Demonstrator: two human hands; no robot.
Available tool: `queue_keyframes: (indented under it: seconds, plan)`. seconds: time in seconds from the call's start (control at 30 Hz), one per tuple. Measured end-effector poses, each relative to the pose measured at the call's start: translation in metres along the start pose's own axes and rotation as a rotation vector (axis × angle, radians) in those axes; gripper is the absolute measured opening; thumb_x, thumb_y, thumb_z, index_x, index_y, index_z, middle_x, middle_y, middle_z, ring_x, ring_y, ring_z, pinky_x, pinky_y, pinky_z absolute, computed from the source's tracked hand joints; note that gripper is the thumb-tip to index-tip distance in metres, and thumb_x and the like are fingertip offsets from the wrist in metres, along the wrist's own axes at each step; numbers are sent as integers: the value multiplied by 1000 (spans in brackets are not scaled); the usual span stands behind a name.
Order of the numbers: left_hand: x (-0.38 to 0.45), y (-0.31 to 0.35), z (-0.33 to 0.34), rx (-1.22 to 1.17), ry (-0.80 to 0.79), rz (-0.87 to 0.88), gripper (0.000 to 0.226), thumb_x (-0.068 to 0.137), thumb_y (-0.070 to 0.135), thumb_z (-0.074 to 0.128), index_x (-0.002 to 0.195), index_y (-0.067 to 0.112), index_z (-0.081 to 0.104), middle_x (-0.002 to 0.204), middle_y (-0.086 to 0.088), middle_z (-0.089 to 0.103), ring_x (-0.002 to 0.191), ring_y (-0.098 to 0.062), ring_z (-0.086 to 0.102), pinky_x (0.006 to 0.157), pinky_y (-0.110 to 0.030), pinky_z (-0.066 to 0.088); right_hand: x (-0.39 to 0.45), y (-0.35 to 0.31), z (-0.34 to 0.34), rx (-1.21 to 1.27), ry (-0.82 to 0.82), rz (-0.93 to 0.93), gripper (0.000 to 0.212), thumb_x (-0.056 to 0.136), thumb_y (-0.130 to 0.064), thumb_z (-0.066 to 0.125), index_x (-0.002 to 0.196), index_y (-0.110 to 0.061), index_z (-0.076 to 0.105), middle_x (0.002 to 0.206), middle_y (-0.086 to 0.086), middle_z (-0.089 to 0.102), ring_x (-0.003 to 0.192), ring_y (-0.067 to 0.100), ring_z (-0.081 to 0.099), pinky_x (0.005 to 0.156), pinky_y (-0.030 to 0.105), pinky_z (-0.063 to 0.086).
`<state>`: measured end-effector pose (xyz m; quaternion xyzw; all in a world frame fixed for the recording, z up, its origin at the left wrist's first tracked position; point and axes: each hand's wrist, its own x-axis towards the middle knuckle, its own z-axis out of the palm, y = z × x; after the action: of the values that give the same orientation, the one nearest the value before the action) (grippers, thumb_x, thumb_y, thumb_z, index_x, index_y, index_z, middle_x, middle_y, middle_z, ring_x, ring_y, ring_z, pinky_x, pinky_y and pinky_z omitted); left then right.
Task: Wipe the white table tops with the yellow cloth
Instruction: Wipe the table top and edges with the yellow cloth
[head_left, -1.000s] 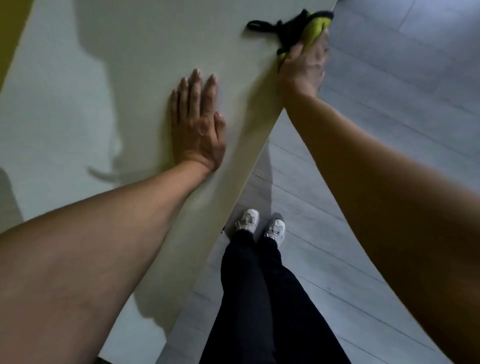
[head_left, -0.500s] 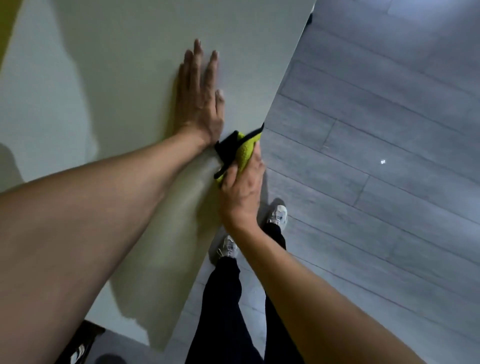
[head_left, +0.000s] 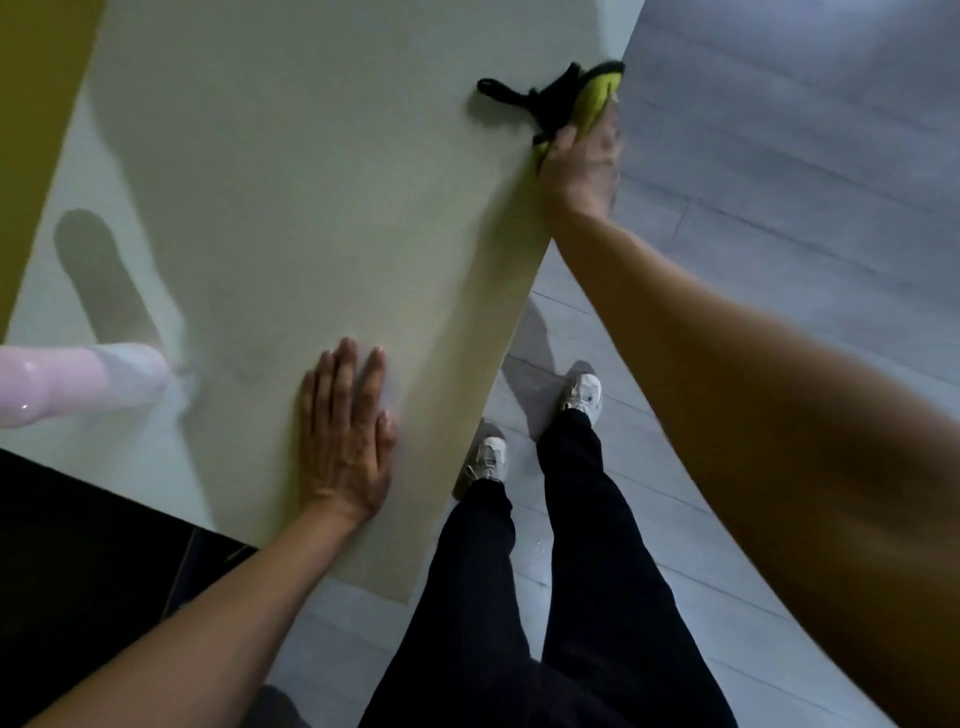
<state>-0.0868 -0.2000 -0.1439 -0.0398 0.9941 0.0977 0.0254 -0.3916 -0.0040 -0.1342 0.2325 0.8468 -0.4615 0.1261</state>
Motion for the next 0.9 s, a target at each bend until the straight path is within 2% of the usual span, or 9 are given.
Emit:
queue_keyframes:
  seconds: [0.07, 0.17, 0.3, 0.37, 0.5, 0.53, 0.63, 0.77, 0.9]
  plan:
    - [1, -1, 4, -8, 26, 15, 62, 105, 32, 32, 164, 12, 31, 173, -15, 20, 160, -34, 18, 129, -54, 16, -47, 23, 13, 14, 20, -29, 61, 104, -22, 39, 160, -17, 15, 159, 9, 29, 142, 27, 33, 116, 36, 27]
    - [-1, -3, 8, -8, 56, 18, 62, 105, 33, 33, 163, 12, 33, 172, -17, 23, 159, -36, 21, 129, -54, 16, -139, 65, 33, 80, 47, -61, 63, 101, -18, 43, 159, -18, 19, 150, 13, 38, 134, 31, 41, 112, 43, 35]
    - [0, -5, 12, -8, 84, 43, 63, 104, 33, 34, 163, 11, 34, 171, -18, 25, 158, -38, 24, 128, -55, 18, -258, 113, 48, 62, 2, -84, 64, 100, -13, 46, 158, -13, 21, 147, 13, 40, 131, 23, 40, 114, 29, 27]
    - [0, -6, 14, -9, 96, 49, 63, 104, 32, 35, 163, 12, 34, 171, -18, 25, 158, -38, 23, 128, -56, 18, -286, 122, 50, 65, -19, -64, 64, 100, -14, 46, 159, -14, 20, 146, 11, 40, 131, 21, 41, 113, 31, 31]
    - [2, -8, 16, -20, 122, 51, 62, 104, 33, 35, 163, 12, 35, 170, -19, 26, 157, -39, 25, 128, -55, 19, -262, 110, 52, 40, 19, -31, 61, 101, -23, 43, 158, -17, 21, 144, 13, 42, 128, 27, 45, 111, 42, 38]
    - [1, -8, 16, -19, 126, 51, 62, 104, 33, 34, 163, 12, 35, 170, -19, 27, 157, -38, 25, 128, -55, 19, -246, 102, 51, 47, 28, -31, 60, 102, -24, 41, 158, -17, 22, 145, 12, 43, 129, 27, 44, 110, 42, 38]
    - [2, -8, 16, -26, 147, 55, 61, 105, 34, 32, 163, 13, 35, 170, -18, 28, 158, -37, 25, 129, -53, 17, -188, 77, 41, 61, 29, -6, 58, 105, -21, 40, 159, -17, 21, 152, 11, 39, 134, 26, 40, 104, 30, 32]
    - [1, -8, 16, -20, 180, 70, 61, 105, 33, 33, 162, 13, 37, 169, -18, 30, 157, -37, 26, 130, -50, 15, -143, 58, 32, 27, 21, 13, 58, 106, -24, 38, 160, -18, 17, 154, 9, 35, 138, 25, 38, 113, 36, 30]
    - [1, -8, 15, 2, 185, 69, 61, 104, 32, 35, 162, 13, 36, 169, -18, 29, 157, -37, 27, 129, -52, 17, -167, 68, 36, 60, 34, -10, 59, 105, -21, 39, 159, -19, 17, 153, 9, 37, 137, 24, 39, 113, 36, 32]
